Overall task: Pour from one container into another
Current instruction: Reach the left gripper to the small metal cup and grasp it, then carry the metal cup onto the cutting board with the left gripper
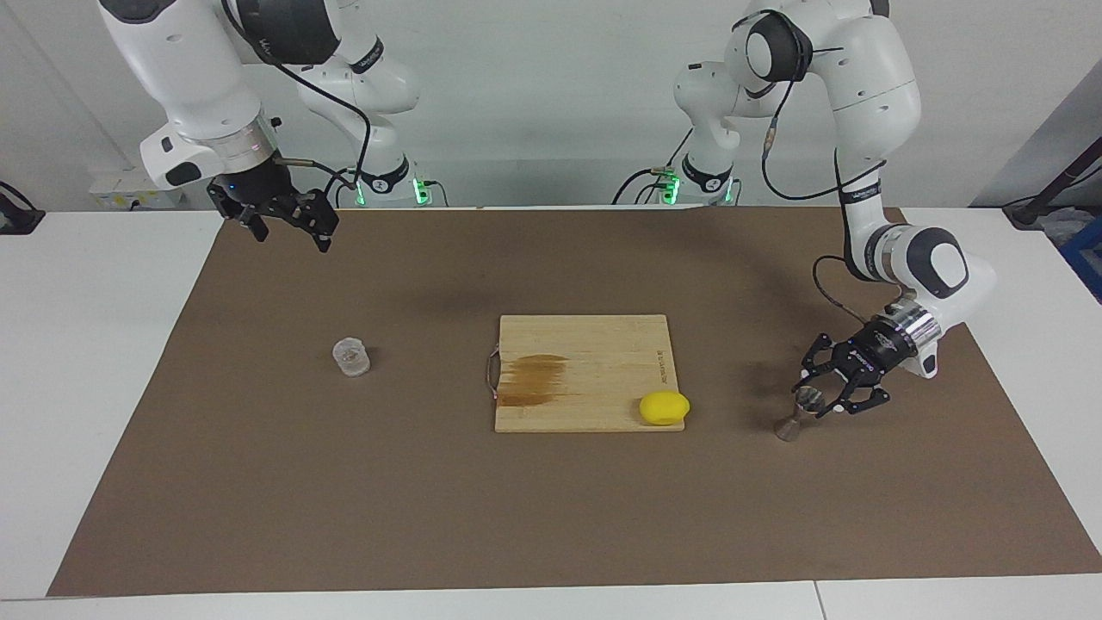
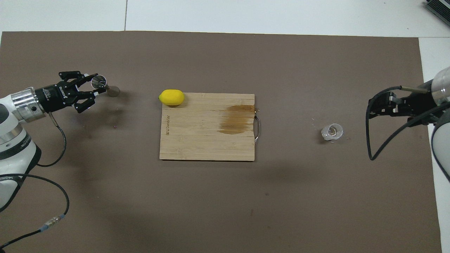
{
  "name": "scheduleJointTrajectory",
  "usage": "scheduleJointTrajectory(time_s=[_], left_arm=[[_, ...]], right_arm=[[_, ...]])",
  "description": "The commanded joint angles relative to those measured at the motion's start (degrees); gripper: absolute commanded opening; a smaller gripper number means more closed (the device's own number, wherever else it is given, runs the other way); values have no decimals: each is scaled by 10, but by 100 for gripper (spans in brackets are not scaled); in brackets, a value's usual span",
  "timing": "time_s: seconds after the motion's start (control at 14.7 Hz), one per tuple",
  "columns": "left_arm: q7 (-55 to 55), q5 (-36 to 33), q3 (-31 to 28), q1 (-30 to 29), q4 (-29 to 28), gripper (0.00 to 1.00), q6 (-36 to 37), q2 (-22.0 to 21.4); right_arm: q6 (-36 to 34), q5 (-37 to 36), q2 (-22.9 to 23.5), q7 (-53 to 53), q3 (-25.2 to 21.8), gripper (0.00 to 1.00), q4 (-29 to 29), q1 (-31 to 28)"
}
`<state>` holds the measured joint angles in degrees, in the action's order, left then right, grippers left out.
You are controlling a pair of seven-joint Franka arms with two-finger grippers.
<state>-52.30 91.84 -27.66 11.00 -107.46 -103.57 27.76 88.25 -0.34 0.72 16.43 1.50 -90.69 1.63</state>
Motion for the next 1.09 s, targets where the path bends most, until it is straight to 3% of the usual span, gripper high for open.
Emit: scheduleJointTrajectory(time_s=[0.0,0.2,0.54,1.02], left_arm=[[-9,7,11,2,11,0,14,-6],[-88,7,21,10,20,0,6,-27],[-117,7,80,19,25,0,11,-64],[-107,18,124,123,38,0,-26,-74]], right_arm=[[0,2,-11,-6,4,99,-12,-7],[0,2,-11,-7,4,99,-12,-7],[1,2,-11,-5,4,99,-12,-7],[2,2,-11,-9,4,99,-12,-7]])
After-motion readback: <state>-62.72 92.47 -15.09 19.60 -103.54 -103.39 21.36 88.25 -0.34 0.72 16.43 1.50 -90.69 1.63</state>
